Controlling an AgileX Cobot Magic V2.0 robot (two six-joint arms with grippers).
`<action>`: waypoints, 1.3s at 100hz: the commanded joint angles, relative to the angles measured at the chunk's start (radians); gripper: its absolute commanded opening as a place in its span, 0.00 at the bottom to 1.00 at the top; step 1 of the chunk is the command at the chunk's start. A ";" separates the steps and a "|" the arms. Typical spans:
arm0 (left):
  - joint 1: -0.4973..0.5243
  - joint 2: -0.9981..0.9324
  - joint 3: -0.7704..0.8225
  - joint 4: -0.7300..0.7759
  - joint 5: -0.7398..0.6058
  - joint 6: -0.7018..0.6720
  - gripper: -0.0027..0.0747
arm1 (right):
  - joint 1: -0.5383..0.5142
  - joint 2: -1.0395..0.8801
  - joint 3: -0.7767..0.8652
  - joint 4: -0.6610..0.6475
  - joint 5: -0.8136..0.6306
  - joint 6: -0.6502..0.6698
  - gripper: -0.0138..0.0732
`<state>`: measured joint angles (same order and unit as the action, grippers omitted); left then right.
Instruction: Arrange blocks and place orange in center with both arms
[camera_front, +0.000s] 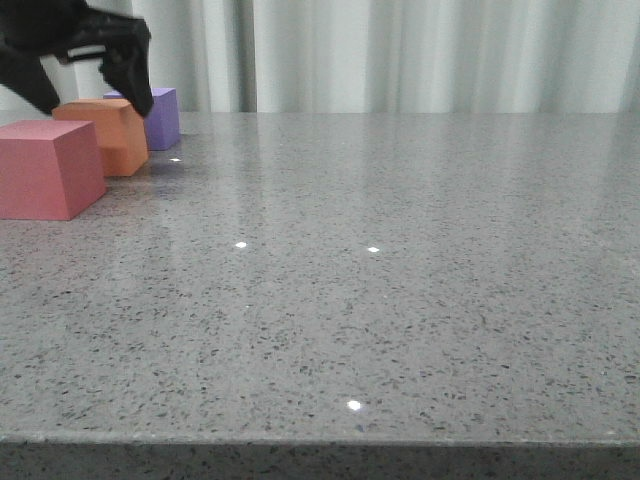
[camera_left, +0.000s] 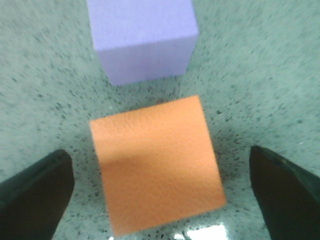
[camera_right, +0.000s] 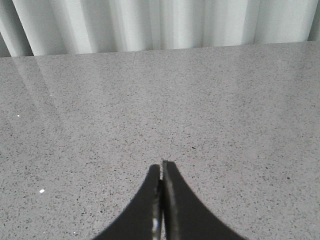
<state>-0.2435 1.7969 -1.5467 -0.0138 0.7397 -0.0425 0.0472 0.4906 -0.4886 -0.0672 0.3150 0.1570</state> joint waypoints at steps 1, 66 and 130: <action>0.003 -0.111 -0.025 -0.004 -0.037 0.001 0.90 | -0.004 0.002 -0.028 -0.006 -0.080 -0.002 0.08; 0.033 -0.768 0.535 -0.005 -0.330 0.001 0.90 | -0.004 0.002 -0.028 -0.006 -0.080 -0.002 0.08; 0.108 -1.359 1.038 0.006 -0.398 0.001 0.83 | -0.004 0.002 -0.028 -0.006 -0.080 -0.002 0.08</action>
<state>-0.1368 0.4840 -0.5062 -0.0062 0.4104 -0.0418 0.0472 0.4906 -0.4886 -0.0672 0.3150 0.1570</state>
